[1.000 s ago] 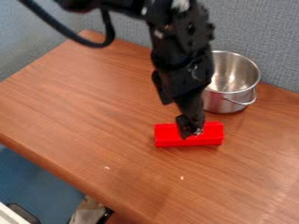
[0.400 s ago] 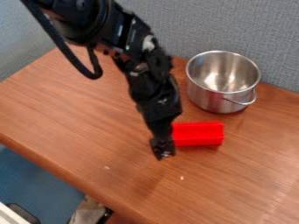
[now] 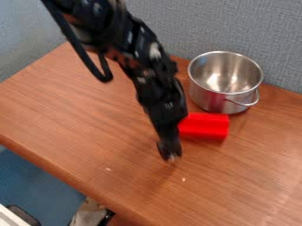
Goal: Move the red object from the metal pot to the table
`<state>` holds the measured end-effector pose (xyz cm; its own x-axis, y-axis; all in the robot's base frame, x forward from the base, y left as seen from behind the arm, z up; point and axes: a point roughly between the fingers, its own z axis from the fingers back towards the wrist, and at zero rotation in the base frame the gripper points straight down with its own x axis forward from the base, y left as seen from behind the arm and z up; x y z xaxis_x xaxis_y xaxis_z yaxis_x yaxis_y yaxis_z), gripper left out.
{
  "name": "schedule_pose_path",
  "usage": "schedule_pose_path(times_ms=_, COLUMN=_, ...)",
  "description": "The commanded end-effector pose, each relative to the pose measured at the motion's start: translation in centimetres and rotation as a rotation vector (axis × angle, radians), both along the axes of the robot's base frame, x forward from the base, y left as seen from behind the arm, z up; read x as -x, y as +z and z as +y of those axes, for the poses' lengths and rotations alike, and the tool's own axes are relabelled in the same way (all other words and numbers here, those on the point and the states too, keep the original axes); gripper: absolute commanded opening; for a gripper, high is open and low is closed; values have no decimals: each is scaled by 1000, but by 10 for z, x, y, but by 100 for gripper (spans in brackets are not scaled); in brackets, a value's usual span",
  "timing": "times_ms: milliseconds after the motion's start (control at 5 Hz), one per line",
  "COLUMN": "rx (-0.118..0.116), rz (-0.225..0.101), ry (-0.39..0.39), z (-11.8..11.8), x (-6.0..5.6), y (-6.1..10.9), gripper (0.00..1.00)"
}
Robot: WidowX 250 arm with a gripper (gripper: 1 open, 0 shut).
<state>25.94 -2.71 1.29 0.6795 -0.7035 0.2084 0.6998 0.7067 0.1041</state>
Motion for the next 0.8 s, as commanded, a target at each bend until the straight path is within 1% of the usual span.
schedule_pose_path(times_ms=0, rx=-25, rz=-63, ry=126, z=-10, x=-2, y=3, gripper=100)
schedule_pose_path(times_ms=200, rx=-48, rz=-83, ry=91, z=-8, x=-8, y=24, gripper=100)
schedule_pose_path(times_ms=400, rx=-77, rz=-113, ry=59, z=-8, x=-15, y=51, gripper=100)
schedule_pose_path(times_ms=600, rx=-88, rz=-139, ry=122, z=-19, x=-24, y=73, gripper=100)
